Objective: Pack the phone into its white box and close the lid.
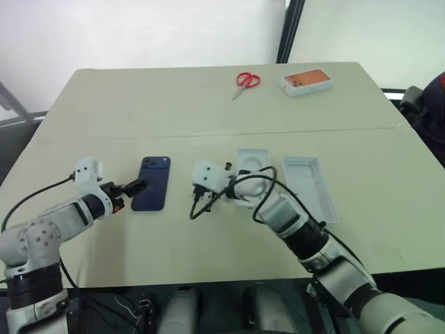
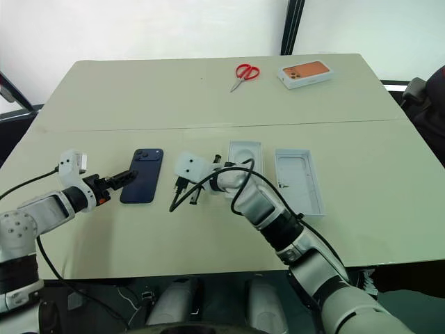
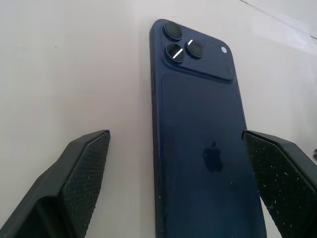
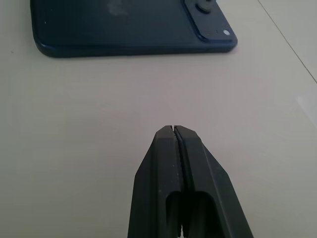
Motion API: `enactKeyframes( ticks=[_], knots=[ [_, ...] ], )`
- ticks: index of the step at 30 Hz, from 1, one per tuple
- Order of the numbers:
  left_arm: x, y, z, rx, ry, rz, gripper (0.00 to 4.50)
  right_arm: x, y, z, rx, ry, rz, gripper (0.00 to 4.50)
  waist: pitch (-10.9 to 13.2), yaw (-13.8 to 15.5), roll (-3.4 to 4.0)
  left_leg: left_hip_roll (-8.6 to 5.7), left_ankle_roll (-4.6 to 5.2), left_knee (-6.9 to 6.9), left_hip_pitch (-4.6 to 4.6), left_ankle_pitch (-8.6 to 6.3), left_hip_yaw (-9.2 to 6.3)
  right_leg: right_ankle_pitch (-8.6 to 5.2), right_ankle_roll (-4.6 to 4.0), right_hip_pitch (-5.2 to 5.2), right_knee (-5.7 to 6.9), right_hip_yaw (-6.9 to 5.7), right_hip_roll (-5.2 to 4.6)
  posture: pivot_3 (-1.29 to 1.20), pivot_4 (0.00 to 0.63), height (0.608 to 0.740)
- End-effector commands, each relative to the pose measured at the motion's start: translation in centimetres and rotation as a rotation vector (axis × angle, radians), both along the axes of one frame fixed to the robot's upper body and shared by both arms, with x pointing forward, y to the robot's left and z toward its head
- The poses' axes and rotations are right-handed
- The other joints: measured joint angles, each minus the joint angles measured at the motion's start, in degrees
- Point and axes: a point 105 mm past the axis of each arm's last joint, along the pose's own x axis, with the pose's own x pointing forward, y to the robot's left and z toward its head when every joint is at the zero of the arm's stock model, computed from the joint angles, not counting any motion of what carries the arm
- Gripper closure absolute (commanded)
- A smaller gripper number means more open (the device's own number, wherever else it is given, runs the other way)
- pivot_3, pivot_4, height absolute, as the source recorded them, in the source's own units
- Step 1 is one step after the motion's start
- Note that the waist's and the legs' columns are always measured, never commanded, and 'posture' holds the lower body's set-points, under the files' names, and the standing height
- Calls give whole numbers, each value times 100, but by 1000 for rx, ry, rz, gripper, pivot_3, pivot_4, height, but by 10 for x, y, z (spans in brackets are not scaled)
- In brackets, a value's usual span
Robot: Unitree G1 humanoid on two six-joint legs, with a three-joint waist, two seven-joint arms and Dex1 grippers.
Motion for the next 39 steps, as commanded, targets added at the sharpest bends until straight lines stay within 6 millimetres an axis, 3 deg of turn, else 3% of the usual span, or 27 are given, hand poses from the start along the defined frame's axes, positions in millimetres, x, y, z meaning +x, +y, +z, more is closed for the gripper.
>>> enactKeyframes(
  ticks=[1, 5, 11, 30, 39],
  knots=[
    [-2, 1, -8, -16, 63, 4, 0, 1, 18, 9, 11, -58, 34, 4465, -1, -4, 0, 0, 0, 1, 1, 0, 0, 0, 0, 1, 0, 0, -1, 0, 150, 740],
    [-6, -7, -15, -39, 138, -47, 0, 2, 31, 6, -5, -75, 48, 4465, -1, -6, 1, 0, -5, -1, 2, 3, -2, 0, 0, -1, 4, 0, 0, 0, 150, 740],
    [-12, -40, -20, -153, 200, -177, 0, 0, 53, 10, 13, -103, 104, 4465, -4, 23, 4, -1, -9, -2, 2, 5, -2, 0, 0, 1, 3, 0, -6, 0, 150, 740],
    [-5, -80, -9, -380, 176, -253, 0, -4, 46, 6, 20, -111, 131, 4465, -10, 55, -1, -9, -20, 2, 2, 12, -10, 1, 2, 15, -7, -5, -17, 0, 150, 740],
    [-2, -83, -11, -385, 189, -247, 0, 0, 42, 9, 24, -128, 114, 4465, -10, 52, -1, -10, -25, 2, 2, 15, -10, 1, 3, 15, -7, -6, -16, 0, 150, 740]
  ],
)
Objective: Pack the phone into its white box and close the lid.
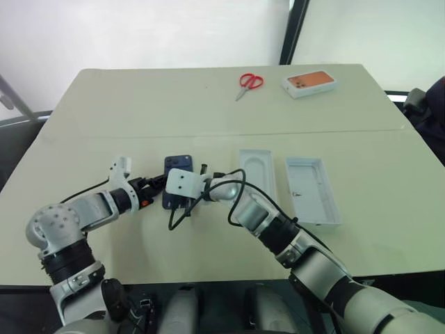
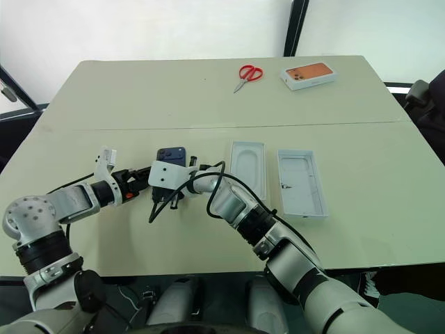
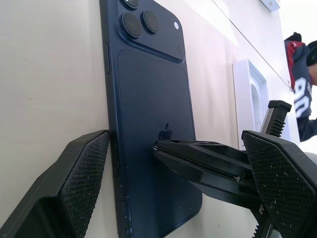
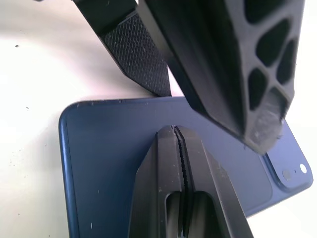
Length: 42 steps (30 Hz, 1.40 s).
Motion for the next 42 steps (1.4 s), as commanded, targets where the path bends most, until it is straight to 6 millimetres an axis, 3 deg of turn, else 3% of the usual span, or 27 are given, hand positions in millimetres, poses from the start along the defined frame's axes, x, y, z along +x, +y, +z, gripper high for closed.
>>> enactKeyframes(
  ticks=[1, 7, 13, 22, 33, 42],
  knots=[
    [-6, -13, -13, -16, 67, -61, 0, 6, -4, 20, 39, -74, -17, 4465, 0, 1, 0, 0, 0, 0, 0, 0, 0, 0, 0, 0, 0, 0, 0, 0, 150, 740],
    [-8, -7, -13, -5, 65, -41, 0, 24, -42, 49, 36, -146, -134, 4465, 0, -5, 0, 0, -1, -1, -1, 0, 0, 0, 0, 1, -5, 0, -1, 0, 150, 740],
    [-9, -8, -14, -4, 64, -46, 0, 24, -62, 32, -83, -149, -131, 4465, 0, -19, 0, 0, 2, -7, -1, -1, 1, 0, 0, -3, -5, 0, 9, 0, 150, 740],
    [-10, -13, -12, -17, 51, -56, 0, 20, -54, 1, -180, -150, -85, 4465, 0, -15, 0, 1, -2, -5, -1, 1, 2, 0, 0, 0, -8, 1, 3, 0, 150, 740],
    [-11, -28, -7, -63, 23, -88, 0, 4, -25, -1, -158, -148, 39, 4465, -2, -48, -2, 3, -4, -6, 3, 2, 3, 1, 1, 1, -7, 1, 7, 0, 150, 740],
    [-7, -50, 6, -170, -17, -119, 0, 5, -25, -5, -143, -119, 25, 4465, -6, -4, -4, 3, -3, -5, 9, 1, 1, 1, 0, 11, -7, 0, 5, 0, 150, 740]
  ],
)
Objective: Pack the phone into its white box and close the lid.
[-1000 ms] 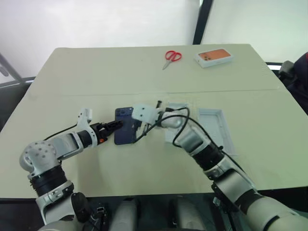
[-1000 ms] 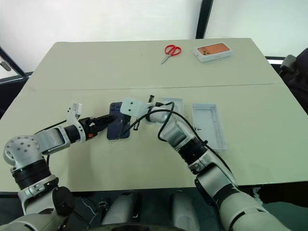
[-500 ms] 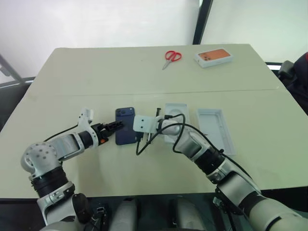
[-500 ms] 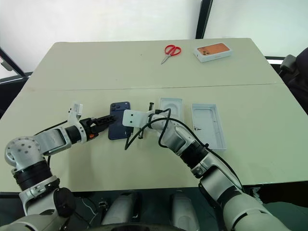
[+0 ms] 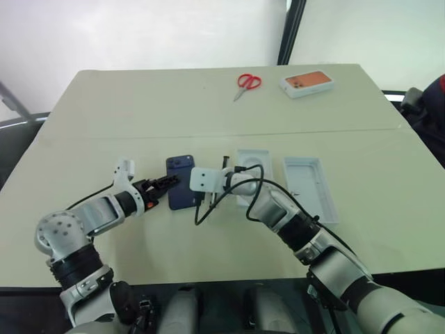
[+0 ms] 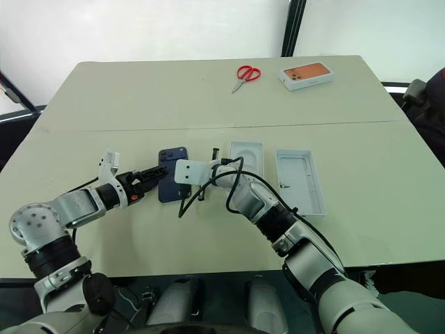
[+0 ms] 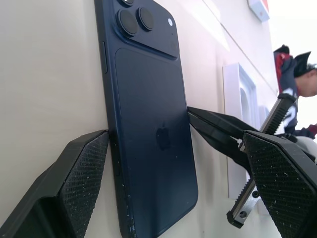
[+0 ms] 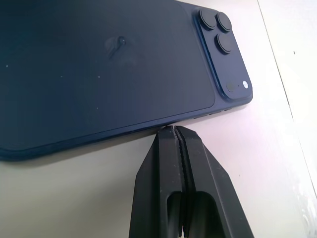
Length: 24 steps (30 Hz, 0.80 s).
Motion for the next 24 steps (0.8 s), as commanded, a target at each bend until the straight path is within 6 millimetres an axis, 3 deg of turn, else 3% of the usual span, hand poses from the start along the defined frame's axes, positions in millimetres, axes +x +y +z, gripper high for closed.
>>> enactKeyframes(
  ticks=[1, 5, 14, 21, 24],
  knots=[
    [-4, -41, 8, -87, -24, -168, 0, -18, 27, -2, 23, 29, 103, 4465, -1, 9, -1, 0, 0, 0, 0, 0, 0, 0, 0, 1, 0, 0, -2, 0, 150, 740],
    [-5, -47, 8, -57, -26, -187, 0, -17, 26, -4, 25, 32, 96, 4465, -1, 10, -1, -2, -1, 0, 0, 1, -1, 1, 2, 3, -3, -1, -3, 0, 150, 740],
    [5, -25, -2, 216, 35, -111, 0, -18, 22, -2, 26, 21, 112, 4465, -1, 2, -1, -9, -3, 0, 0, 2, -2, 1, 2, 3, -3, -2, 0, 0, 150, 740],
    [8, -28, 1, 333, 31, -125, 0, -27, 29, 2, 3, -11, 226, 4465, -1, -38, -1, -5, -12, -11, 0, 6, 1, 1, 3, -5, -6, 0, 6, 0, 150, 740],
    [10, -36, 6, 285, 12, -145, 0, -29, 33, 1, 10, -9, 244, 4465, 0, -31, -2, -2, -15, -12, 0, 8, 1, 1, 3, -6, -5, 0, 9, 0, 150, 740]
  ],
)
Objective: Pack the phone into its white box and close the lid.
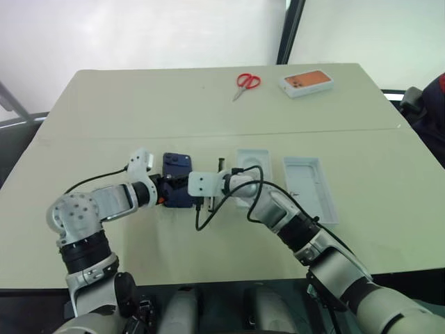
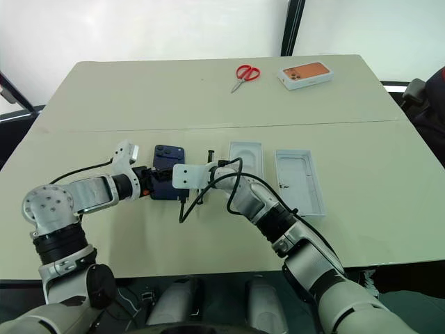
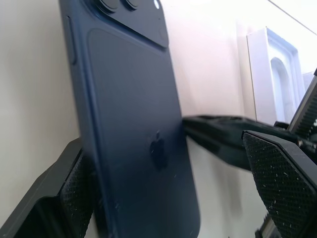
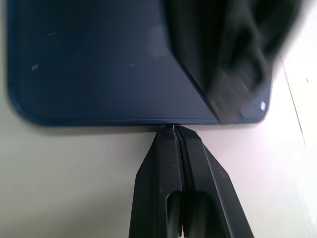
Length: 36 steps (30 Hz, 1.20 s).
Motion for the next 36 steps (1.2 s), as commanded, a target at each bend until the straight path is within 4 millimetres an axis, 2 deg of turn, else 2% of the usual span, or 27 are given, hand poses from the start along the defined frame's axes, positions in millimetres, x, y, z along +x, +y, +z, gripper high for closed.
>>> enactKeyframes(
  ticks=[1, 5, 15, 18, 21, 30, 36],
  knots=[
    [-1, -19, -1, -34, 17, -68, 0, -15, 21, 3, 25, 3, 96, 4465, 1, 9, -1, 0, 0, 1, 0, 0, 0, 0, 0, 1, 0, 0, 0, 0, 150, 740],
    [-3, -20, -5, -21, 28, -68, 0, -15, 22, 2, 26, 1, 99, 4465, 1, 4, -1, 0, 0, 3, 0, 0, 0, 0, 0, 2, 0, 0, -2, 0, 150, 740],
    [3, 16, -8, -97, 60, 107, 0, -9, 14, 1, 34, 9, 47, 4465, 1, -6, -1, 1, -3, 2, 0, 1, -1, 0, 0, 0, 1, 0, 1, 0, 150, 740],
    [4, 19, -6, -126, 59, 119, 861, -8, 11, 0, 28, 5, 43, 4500, 1, -13, -1, 1, -3, 2, 0, 1, -1, 0, 0, -1, 1, 0, 1, 0, 150, 740],
    [5, 22, -5, -136, 61, 131, 2263, -8, 8, -1, 23, 4, 38, 4500, 3, -11, -5, 2, -3, 0, -2, 1, -1, 0, 0, -4, 1, 0, 2, 0, 150, 740],
    [5, 33, -1, -181, 54, 179, 2263, -6, -2, -3, 16, 10, 3, 4500, 6, -8, -8, 3, -3, -1, -5, 1, 0, 1, 0, -8, 0, 0, 0, 0, 150, 740],
    [4, 31, -1, -213, 53, 181, 2263, 0, -24, 6, 7, -5, -48, 4500, 7, 8, -10, 3, -4, 0, -7, 1, 0, 1, 0, -9, -1, 0, 0, 0, 150, 740]
  ],
)
